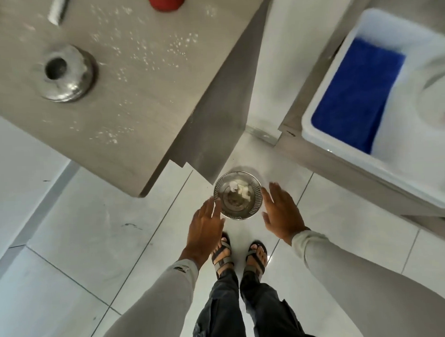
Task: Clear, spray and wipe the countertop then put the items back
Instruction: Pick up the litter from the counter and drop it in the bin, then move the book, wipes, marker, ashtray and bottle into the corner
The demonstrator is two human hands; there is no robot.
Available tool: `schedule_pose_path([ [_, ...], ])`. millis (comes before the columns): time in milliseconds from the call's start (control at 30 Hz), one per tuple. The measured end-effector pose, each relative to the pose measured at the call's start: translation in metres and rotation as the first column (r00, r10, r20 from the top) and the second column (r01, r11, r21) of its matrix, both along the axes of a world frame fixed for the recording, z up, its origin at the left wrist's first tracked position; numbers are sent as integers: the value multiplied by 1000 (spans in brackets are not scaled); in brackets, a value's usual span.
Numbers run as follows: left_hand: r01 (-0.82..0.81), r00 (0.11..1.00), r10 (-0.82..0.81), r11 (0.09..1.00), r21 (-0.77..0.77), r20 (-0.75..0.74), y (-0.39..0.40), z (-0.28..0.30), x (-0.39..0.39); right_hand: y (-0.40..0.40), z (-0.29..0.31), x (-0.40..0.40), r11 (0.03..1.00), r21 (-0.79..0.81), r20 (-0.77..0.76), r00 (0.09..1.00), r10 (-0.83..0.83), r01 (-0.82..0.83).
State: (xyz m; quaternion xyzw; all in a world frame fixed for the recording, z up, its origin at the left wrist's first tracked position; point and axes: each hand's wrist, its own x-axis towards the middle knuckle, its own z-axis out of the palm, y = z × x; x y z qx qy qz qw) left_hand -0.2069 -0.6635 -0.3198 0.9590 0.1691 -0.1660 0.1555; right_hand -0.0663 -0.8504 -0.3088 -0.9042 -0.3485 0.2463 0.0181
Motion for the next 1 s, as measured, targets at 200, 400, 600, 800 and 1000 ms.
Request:
schedule_pose_path([
  [200,109,969,-149,973,202,194,1,109,-4,4,95,-5,975,92,164,969,186,-202],
  [400,-41,868,-141,936,351,476,30,235,18,42,211,26,921,274,410,900,150,-278],
  [600,-273,816,-55,841,466,576,102,333,21,107,312,60,885,302,565,814,133,-354],
  [800,-378,828,62,795,474,557,185,380,9,208,365,56,851,310,615,772,161,-424],
  [1000,-411,821,108,794,449,561,282,385,3,317,369,48,870,248,637,748,184,-425],
])
